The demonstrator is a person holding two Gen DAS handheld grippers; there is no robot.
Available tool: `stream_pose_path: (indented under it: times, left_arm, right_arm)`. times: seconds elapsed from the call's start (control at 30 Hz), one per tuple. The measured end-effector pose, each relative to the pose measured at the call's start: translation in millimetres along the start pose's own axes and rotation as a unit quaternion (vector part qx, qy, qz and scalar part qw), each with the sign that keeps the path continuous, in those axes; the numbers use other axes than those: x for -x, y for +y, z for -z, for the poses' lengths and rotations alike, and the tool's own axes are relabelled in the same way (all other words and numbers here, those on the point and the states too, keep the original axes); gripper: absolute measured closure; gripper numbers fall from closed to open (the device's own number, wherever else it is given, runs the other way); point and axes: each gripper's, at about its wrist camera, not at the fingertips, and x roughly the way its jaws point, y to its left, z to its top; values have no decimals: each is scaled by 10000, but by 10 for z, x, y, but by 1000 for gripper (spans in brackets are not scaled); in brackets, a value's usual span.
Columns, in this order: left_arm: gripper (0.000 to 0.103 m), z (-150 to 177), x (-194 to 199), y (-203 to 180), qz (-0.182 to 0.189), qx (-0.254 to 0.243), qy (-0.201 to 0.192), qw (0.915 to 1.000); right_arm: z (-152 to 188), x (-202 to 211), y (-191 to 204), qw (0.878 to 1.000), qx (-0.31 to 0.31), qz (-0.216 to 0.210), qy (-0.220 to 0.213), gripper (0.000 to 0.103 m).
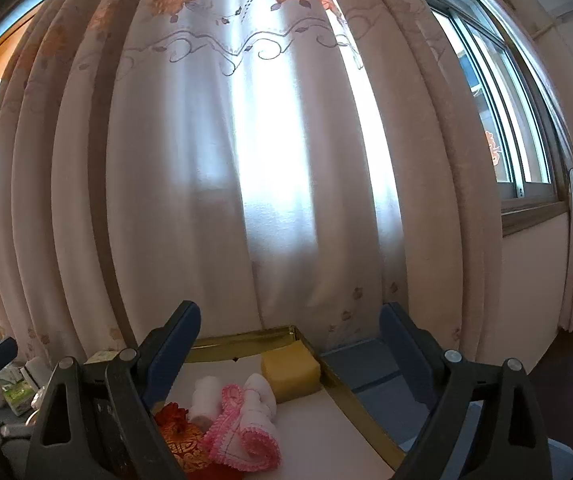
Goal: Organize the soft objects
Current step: 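Withdraw both tools from the tray toward the remaining items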
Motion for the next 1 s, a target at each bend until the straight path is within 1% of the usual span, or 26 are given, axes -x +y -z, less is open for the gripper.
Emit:
stream_pose_path:
  times: [0.07, 0.27, 0.37, 0.6, 0.77, 1.0]
  left_arm:
    - [0, 5, 17, 28, 28, 64, -5, 10000]
    - [0, 41, -11, 151, 81, 303, 209, 9993]
    - [0, 57, 1, 196, 99, 378, 223, 9990]
    - [0, 84, 11, 308, 109, 513, 275, 9982]
    - [0, 118, 9, 425, 143, 695, 364, 9968]
    - [0, 156, 36, 627, 59, 787, 385, 9961]
  right_arm:
    - [7, -12, -17, 10000, -65, 16, 57, 10]
    - [15, -5, -74, 9996, -249, 95, 105, 10]
    - [17, 14, -69, 9995, -282, 100, 101, 10]
    - [51, 55, -4, 9989, -377, 98, 278, 10]
    - [66, 130, 131, 9994, -230, 9, 271, 10]
    - [110, 160, 365, 9982, -55, -265, 529, 10]
